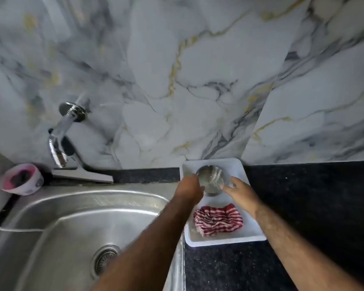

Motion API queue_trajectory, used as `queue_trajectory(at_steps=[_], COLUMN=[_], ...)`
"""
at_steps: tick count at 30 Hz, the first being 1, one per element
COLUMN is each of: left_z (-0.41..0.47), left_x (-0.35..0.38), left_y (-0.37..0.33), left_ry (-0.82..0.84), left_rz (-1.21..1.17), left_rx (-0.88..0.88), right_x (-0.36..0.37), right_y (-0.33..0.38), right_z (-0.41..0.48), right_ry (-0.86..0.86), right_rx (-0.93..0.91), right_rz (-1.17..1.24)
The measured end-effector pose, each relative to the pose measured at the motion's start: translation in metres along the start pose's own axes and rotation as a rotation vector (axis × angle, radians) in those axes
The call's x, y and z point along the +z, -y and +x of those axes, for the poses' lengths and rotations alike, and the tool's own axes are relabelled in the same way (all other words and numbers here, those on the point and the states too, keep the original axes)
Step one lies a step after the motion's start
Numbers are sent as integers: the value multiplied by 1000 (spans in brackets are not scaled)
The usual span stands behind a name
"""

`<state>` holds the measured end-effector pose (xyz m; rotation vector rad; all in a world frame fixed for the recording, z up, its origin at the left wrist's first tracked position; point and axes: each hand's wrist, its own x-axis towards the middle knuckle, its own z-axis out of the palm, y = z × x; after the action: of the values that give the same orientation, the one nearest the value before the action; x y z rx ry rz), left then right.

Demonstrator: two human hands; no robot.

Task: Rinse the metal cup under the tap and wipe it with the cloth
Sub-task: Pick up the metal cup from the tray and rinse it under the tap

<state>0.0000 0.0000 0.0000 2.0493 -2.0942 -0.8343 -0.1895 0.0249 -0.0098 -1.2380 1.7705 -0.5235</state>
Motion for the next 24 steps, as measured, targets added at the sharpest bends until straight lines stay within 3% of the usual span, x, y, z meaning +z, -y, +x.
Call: queue_trajectory(at_steps=[6, 11, 15, 17, 20, 22, 24], left_z=[32, 30, 15, 1, -21, -34, -45], left_x=[24, 21, -11, -28, -54, -67, -74], left_y=[-12, -11, 1, 11, 38, 64, 99], left_ry=[-25, -83, -174, -190, -173, -178, -245], left_rz=[-44, -336, -502, -543, -653, -766, -907], left_rx=[-132, -209, -53, 66, 217, 257, 186], right_x=[18, 16, 13, 19, 45, 66, 87], right_y=[-19, -12, 7, 19, 35, 51, 71], right_z=[28, 31, 23, 13, -6, -15, -25], right_ry=[-65, -168, -197, -11, 362, 463, 517], right_rx=[-47, 129, 232, 276, 193, 128, 87], right_rz=[204, 850, 1097, 1189, 1407, 1558, 1591])
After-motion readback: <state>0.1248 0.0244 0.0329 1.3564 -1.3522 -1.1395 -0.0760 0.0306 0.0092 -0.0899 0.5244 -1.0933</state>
